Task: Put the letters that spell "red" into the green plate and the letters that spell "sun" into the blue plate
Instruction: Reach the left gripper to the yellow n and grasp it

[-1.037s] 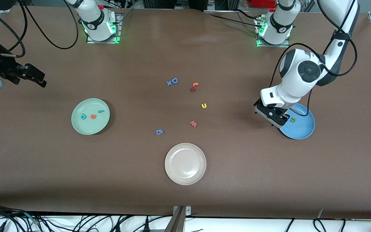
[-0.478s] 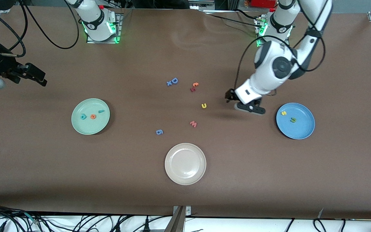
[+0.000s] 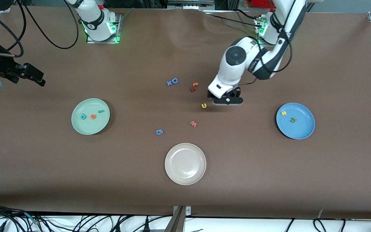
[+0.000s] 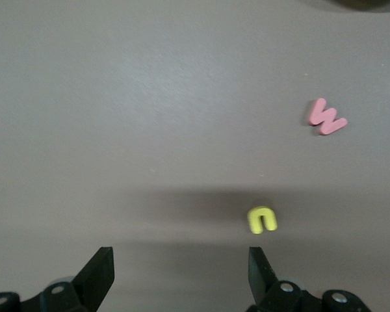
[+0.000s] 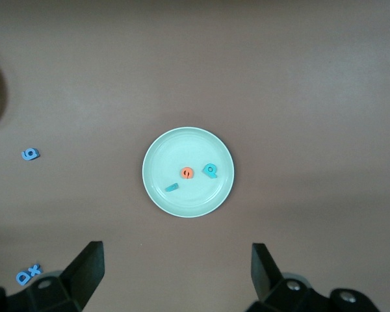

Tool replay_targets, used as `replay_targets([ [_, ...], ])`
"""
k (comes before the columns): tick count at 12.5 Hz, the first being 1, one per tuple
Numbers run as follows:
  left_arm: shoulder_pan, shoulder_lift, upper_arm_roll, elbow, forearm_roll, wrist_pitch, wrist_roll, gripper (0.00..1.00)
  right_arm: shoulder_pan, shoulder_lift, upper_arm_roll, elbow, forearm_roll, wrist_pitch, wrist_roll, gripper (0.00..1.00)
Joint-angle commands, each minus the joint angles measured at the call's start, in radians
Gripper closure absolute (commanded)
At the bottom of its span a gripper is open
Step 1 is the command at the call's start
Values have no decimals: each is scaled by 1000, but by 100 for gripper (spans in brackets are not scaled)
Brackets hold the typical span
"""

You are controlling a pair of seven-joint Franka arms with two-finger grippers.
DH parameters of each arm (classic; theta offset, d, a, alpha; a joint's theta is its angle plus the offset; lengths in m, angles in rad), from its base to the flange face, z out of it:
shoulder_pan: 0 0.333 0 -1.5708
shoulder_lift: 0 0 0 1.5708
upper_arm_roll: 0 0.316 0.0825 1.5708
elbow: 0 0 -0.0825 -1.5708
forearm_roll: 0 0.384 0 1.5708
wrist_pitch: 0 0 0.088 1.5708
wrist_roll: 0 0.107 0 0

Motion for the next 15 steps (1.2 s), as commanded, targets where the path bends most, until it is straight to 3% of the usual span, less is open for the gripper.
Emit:
replay_targets([
  [1, -20, 94, 8, 117, 6, -15, -203, 10, -4, -13, -2, -9, 16, -7, -17, 0],
  [6, -74, 215, 14, 178, -10, 2, -424, 17, -4, -11, -8, -9, 18, -9, -17, 0],
  [15, -99, 283, 16, 183, 18, 41, -425, 26, -4, -11, -8, -9, 18, -9, -18, 0],
])
